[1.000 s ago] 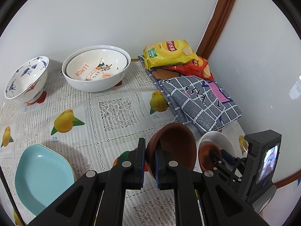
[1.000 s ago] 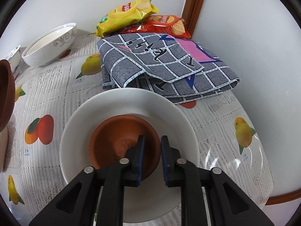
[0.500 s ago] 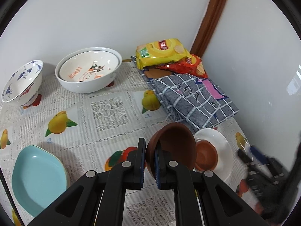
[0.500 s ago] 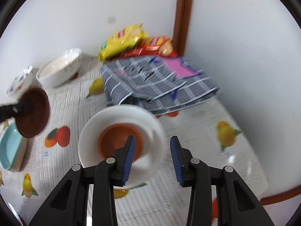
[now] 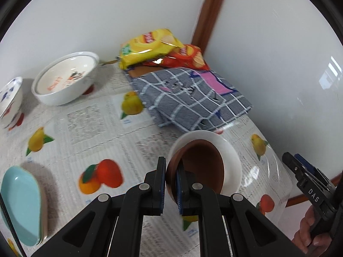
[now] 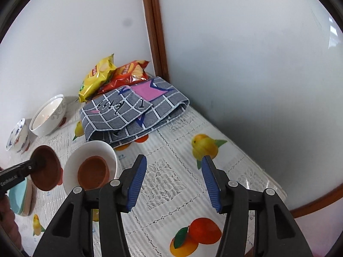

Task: Organize plates and bowls
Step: 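Lower the left gripper's brown bowl into the white bowl and open it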

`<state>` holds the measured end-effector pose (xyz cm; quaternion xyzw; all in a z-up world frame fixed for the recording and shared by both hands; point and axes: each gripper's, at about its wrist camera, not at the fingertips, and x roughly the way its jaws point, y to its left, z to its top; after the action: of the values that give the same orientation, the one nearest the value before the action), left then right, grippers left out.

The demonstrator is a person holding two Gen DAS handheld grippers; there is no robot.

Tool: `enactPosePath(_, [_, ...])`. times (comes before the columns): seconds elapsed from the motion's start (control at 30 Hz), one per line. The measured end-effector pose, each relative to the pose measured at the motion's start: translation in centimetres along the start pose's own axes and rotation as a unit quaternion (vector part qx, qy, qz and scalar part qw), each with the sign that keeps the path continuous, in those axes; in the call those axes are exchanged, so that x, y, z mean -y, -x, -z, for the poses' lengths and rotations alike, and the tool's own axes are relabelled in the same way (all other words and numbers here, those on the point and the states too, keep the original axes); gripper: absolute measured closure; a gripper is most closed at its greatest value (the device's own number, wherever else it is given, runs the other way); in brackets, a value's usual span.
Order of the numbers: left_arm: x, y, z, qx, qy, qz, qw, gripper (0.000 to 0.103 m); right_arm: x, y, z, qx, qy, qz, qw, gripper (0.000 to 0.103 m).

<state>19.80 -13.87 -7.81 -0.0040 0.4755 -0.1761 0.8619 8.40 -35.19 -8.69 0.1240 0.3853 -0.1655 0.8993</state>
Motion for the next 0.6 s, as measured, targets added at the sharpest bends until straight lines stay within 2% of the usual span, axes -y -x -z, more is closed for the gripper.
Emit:
enactPosePath(0.3, [1.6,-3.8,-0.3,-0.033,0.007,-0.003,0.9994,0.094,0.7,-0.1,-0.3,0.008,-0.006,-0.003,1.000,0.050])
enactPosePath(0.6, [2.1,-5.5,-0.2,-0.039,0.010,-0.004,0.9992,0.094,0.4,-0.2,0.1,0.006,0.005,-0.003,1.000,0.050])
